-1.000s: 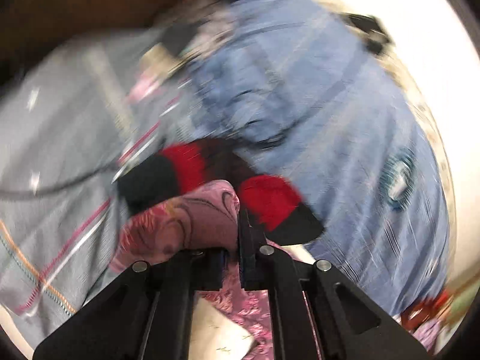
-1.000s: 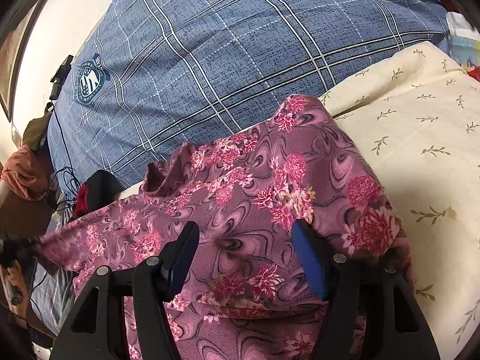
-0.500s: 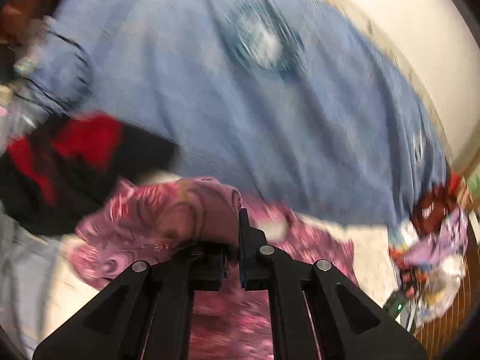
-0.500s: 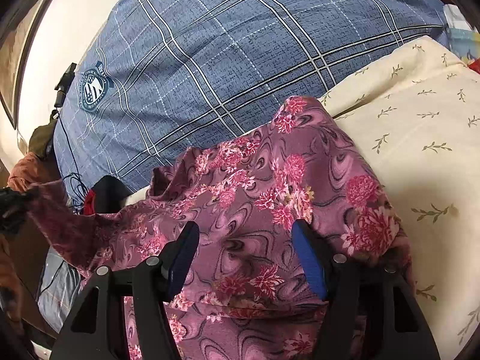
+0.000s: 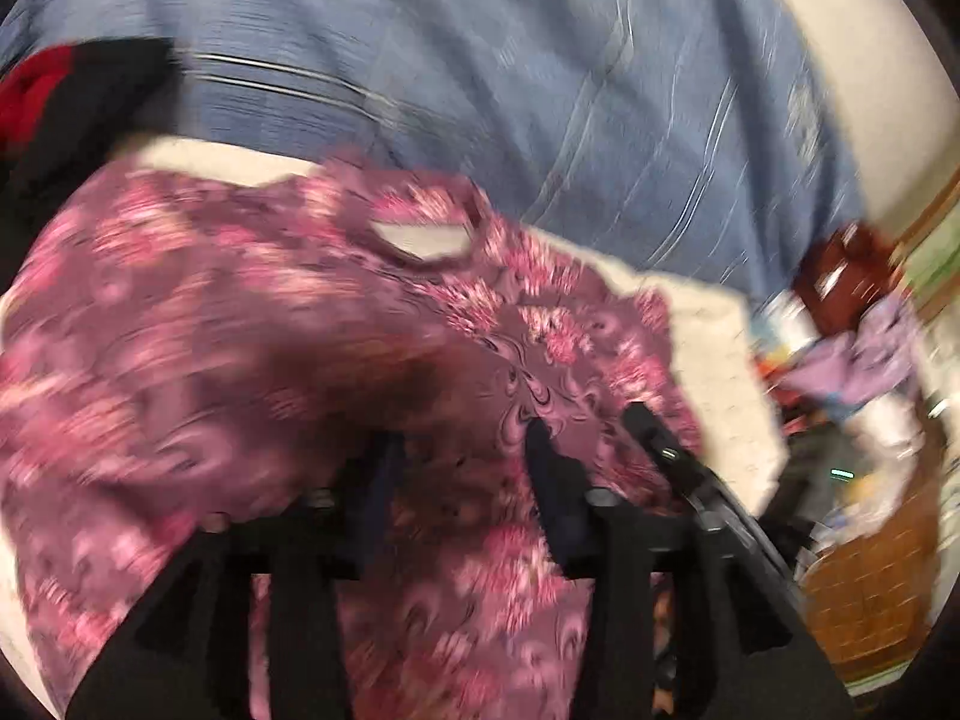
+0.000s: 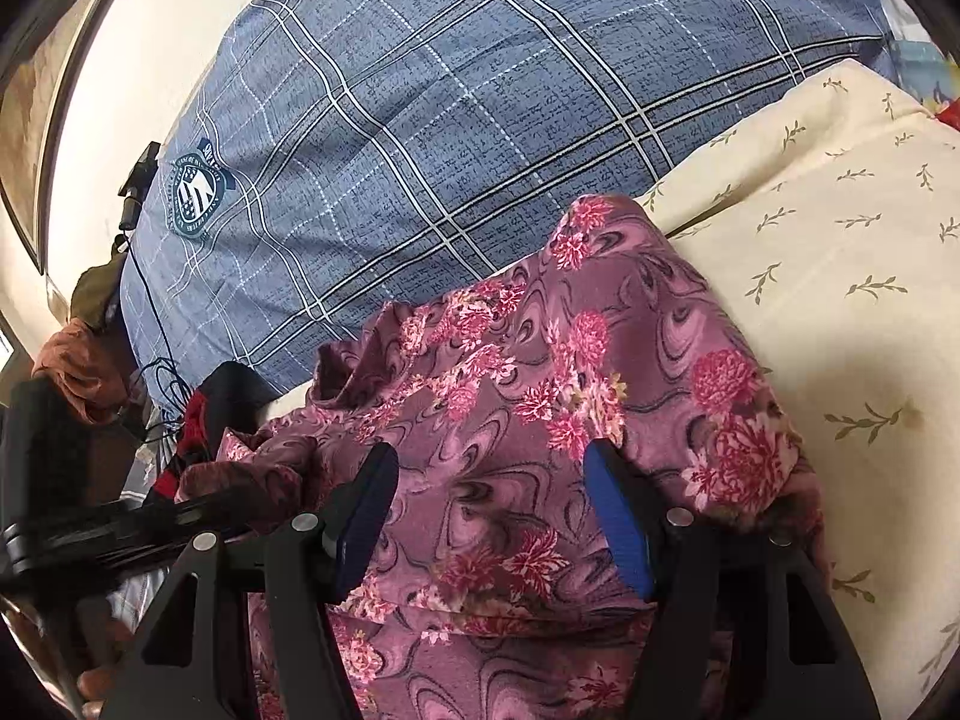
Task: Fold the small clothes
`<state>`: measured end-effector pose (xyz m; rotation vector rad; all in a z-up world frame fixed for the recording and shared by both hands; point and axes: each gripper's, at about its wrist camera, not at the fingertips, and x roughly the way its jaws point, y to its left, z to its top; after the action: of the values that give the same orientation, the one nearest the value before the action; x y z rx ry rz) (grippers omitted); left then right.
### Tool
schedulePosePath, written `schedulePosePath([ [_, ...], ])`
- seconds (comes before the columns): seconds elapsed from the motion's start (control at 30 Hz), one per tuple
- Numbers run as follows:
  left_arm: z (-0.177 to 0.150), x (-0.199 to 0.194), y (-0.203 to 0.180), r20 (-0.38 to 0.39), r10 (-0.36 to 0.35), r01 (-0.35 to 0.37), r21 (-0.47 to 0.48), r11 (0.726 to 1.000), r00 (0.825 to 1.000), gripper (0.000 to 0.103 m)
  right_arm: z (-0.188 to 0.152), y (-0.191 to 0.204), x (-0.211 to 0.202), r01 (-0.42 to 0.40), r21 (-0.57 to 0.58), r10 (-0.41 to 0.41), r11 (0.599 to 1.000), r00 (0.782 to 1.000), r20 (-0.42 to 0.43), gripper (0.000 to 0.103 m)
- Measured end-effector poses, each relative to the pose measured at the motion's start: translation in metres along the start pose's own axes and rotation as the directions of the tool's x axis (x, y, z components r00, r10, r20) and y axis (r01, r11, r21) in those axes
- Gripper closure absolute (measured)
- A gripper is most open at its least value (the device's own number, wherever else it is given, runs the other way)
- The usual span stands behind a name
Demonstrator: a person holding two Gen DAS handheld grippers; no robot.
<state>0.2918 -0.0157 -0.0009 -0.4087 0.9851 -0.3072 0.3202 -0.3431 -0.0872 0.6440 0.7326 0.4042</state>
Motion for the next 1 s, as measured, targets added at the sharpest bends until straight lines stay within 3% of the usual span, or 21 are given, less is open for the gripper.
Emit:
schedulePosePath([
  [0.07,-0.005,-0.033,0.028,0.097,0.002,0.005,-0.065,0.998,0.995,0.035,0.003,0.007,0.003,0.049,-0.014,-0.049,0.999,0.998,-0.031,0.037],
  [0.13,-0.005,-0.063,0.065,0.172,0.050,-0.027,-0.138,0.990,0.984,0.035,0.006,0.028,0.005,0.099,-0.076,-0.104,0.992,0.993,-0.058,0.035],
  [0.23,-0.004,-0.080,0.107,0.222,0.057,-0.002,-0.242,0.970,0.973,0.035,0.007,0.074,0.005,-0.001,-0.149,-0.011,0.989,0.997,-0.080,0.034],
  [0.3,-0.003,-0.079,0.126,0.217,0.036,0.031,-0.294,0.955,0.976,0.035,0.003,0.117,0.007,-0.032,-0.274,0.006,0.961,0.995,-0.096,0.029],
  [0.37,-0.004,-0.076,0.141,0.209,0.017,0.053,-0.324,0.945,0.978,0.035,-0.011,0.173,0.012,-0.055,-0.486,0.002,0.872,0.994,-0.108,0.020],
  [0.43,-0.005,-0.078,0.147,0.208,0.019,0.053,-0.336,0.940,0.978,0.035,-0.028,0.210,0.019,-0.020,-0.652,-0.034,0.758,0.997,-0.069,0.019],
  [0.47,-0.005,-0.078,0.148,0.209,0.020,0.052,-0.333,0.942,0.978,0.035,-0.037,0.224,0.026,0.011,-0.718,-0.064,0.696,0.997,-0.046,0.015],
  [0.5,-0.005,-0.078,0.149,0.208,0.028,0.044,-0.333,0.942,0.978,0.035,-0.048,0.239,0.043,0.058,-0.792,-0.131,0.608,0.991,-0.028,0.015],
  [0.53,-0.003,-0.079,0.149,0.208,0.032,0.042,-0.338,0.940,0.978,0.035,-0.055,0.245,0.056,0.085,-0.827,-0.180,0.556,0.983,-0.020,0.015],
  [0.6,-0.003,-0.081,0.154,0.208,0.012,0.062,-0.346,0.936,0.978,0.035,-0.070,0.252,0.082,0.117,-0.887,-0.262,0.447,0.965,-0.005,0.029],
  [0.63,-0.004,-0.081,0.156,0.209,0.005,0.070,-0.350,0.934,0.978,0.035,-0.074,0.252,0.089,0.132,-0.900,-0.281,0.416,0.960,0.010,0.066],
  [0.67,-0.004,-0.080,0.156,0.210,0.001,0.074,-0.350,0.934,0.978,0.035,-0.073,0.249,0.091,0.127,-0.896,-0.291,0.426,0.957,-0.002,0.093],
  [0.73,-0.003,-0.079,0.158,0.208,-0.007,0.082,-0.353,0.932,0.978,0.035,-0.050,0.229,0.079,0.112,-0.802,-0.250,0.587,0.967,-0.048,0.094],
  [0.77,-0.004,-0.079,0.159,0.206,-0.014,0.088,-0.355,0.931,0.978,0.035,-0.033,0.213,0.064,0.111,-0.717,-0.205,0.689,0.978,-0.046,0.094],
  [0.8,-0.004,-0.077,0.159,0.203,-0.027,0.099,-0.357,0.929,0.979,0.035,-0.022,0.199,0.053,0.111,-0.650,-0.179,0.751,0.983,-0.039,0.094],
  [0.83,-0.004,-0.075,0.158,0.197,-0.043,0.113,-0.358,0.927,0.980,0.035,-0.003,0.169,0.032,0.102,-0.512,-0.131,0.853,0.991,-0.021,0.094],
  [0.87,-0.004,-0.073,0.157,0.190,-0.052,0.118,-0.359,0.926,0.980,0.035,0.008,0.144,0.018,0.094,-0.402,-0.106,0.911,0.994,-0.007,0.094],
  [0.93,-0.004,-0.067,0.153,0.169,-0.071,0.128,-0.357,0.925,0.983,0.035,0.021,0.088,-0.002,0.076,-0.176,-0.078,0.981,0.997,-0.008,0.094],
  [1.0,-0.006,-0.059,0.145,0.140,-0.110,0.153,-0.349,0.924,0.984,0.035,0.022,0.033,-0.015,0.137,-0.009,-0.137,0.991,0.990,-0.027,0.093],
])
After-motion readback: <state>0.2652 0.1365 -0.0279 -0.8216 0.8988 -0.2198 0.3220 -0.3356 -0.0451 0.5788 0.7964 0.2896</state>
